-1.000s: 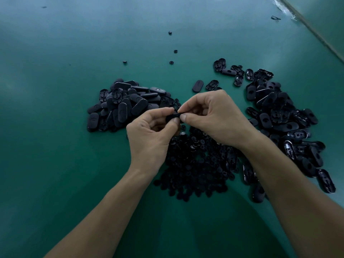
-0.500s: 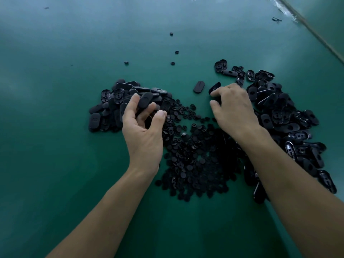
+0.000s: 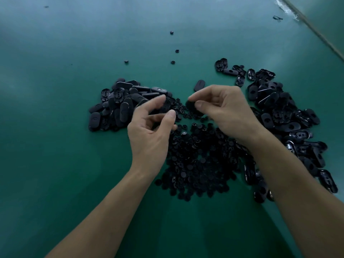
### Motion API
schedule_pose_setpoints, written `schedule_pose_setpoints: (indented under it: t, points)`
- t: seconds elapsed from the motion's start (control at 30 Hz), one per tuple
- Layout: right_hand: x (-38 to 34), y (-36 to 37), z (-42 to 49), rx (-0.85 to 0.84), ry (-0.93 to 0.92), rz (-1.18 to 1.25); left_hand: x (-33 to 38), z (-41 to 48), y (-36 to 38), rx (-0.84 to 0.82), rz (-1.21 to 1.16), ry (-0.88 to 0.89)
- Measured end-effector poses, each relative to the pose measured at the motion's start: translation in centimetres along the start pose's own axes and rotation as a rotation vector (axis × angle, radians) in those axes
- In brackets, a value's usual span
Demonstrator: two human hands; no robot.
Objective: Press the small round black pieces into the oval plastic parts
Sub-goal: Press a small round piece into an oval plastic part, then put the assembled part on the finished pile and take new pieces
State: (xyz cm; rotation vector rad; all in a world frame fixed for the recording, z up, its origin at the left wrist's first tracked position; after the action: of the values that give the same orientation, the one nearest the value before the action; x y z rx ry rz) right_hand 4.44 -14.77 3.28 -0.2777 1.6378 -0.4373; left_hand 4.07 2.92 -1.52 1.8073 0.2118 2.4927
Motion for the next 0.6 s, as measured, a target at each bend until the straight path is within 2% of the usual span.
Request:
schedule_pose_setpoints:
  t: [0.07,0.17,0.33,0.43,0.6]
  points:
    - [-0.8,0.5,-0.5,-0.147,-0.052,0.126,0.2,-0.1,0.2,-0.035,-0.013,0.007]
    - [-1.4,1.0,-0.8,-0.215,-0.09,0.197,0.5,-0.2,0.4,-0.082,-0.003,0.006]
    - [-0.7,1.3,-0.8,-0.092,-0.009,0.144,0.6,-0.2,0.4,-0.048,-0.038,-0.025]
    - [-0.2,1.3,-0.8,-0.096,0.018,0.044,0.6,-0.1,0.2,-0.017,-0.053,-0.039]
    - [-0.2,1.3,-0.7,-0.095,-0.002,0.166,0.5,-0.2,0.2,-0.03,-0.067,-0.049]
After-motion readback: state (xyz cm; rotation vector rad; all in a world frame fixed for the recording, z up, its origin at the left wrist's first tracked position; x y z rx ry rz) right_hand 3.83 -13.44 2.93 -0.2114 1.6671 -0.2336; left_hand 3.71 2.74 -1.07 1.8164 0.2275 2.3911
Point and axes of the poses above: each hand's wrist, its own z-axis towards the middle knuckle, its own y-axis out of the palm, x = y × z, the point moved 2 cm from there along z, towards the middle knuckle, and after that the axes turned 9 degrees about y, right-handed, at the moved point
